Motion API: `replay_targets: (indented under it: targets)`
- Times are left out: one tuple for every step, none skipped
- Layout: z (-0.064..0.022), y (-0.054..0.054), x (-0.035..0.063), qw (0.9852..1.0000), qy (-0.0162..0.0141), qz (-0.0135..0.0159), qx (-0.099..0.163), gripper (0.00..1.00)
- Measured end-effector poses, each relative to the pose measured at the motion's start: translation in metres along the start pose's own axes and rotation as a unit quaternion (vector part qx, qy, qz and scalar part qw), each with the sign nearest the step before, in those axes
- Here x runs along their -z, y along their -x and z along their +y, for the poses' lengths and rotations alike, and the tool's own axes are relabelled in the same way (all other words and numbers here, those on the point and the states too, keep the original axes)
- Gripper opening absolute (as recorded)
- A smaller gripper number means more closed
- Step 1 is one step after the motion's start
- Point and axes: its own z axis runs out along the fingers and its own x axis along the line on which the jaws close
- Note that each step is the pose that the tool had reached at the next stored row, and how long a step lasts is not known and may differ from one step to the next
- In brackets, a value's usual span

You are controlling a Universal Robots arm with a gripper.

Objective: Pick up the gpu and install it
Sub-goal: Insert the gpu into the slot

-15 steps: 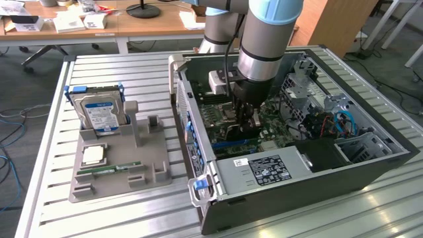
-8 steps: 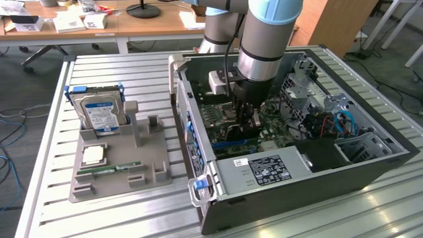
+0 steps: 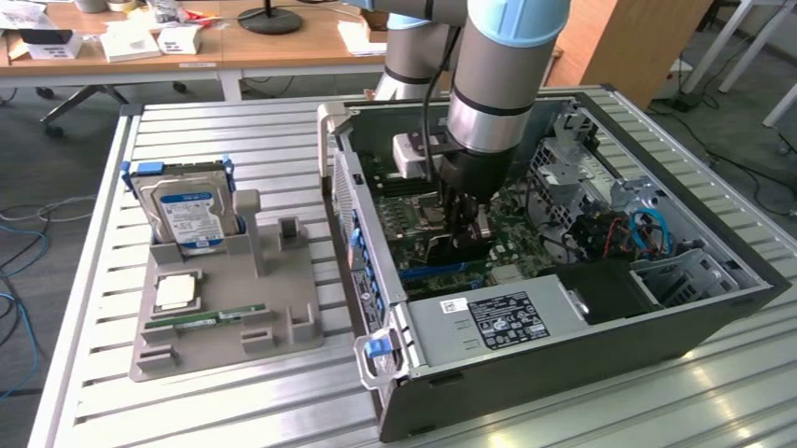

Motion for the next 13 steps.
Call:
replay_targets:
  targets:
    - [0.0002,0.0,0.0,1.0,-0.0004,0.0,0.0,0.26]
    - [0.0002,0.0,-0.0001,1.0,-0.0005,0.0,0.0,0.26]
    - [0.0001,0.0,-0.0001,1.0,-0.0006,-0.0001,0.0,0.26]
    - [0.0002,0.0,-0.0002,1.0,-0.0007,-0.0001,0.0,0.26]
    - [0.0002,-0.0001,-0.0004,1.0,-0.0007,-0.0001,0.0,0.26]
    - [0.0003,-0.0001,-0.0006,1.0,-0.0009,-0.0001,0.0,0.26]
    - [0.0003,-0.0001,-0.0009,1.0,-0.0009,-0.0001,0.0,0.26]
    - [0.0003,-0.0001,-0.0009,1.0,-0.0009,0.0,0.0,0.26]
    - [0.0003,0.0,-0.0009,1.0,-0.0009,0.0,0.0,0.26]
    - [0.0003,0.0,-0.0009,1.0,-0.001,-0.0001,0.0,0.26]
    - [0.0003,0.0,-0.0009,1.0,-0.001,-0.0001,0.0,0.26]
    - [0.0003,0.0,-0.0009,1.0,-0.001,-0.0001,0.0,0.26]
    - [0.0003,0.0,-0.001,1.0,-0.001,-0.0001,0.0,0.26]
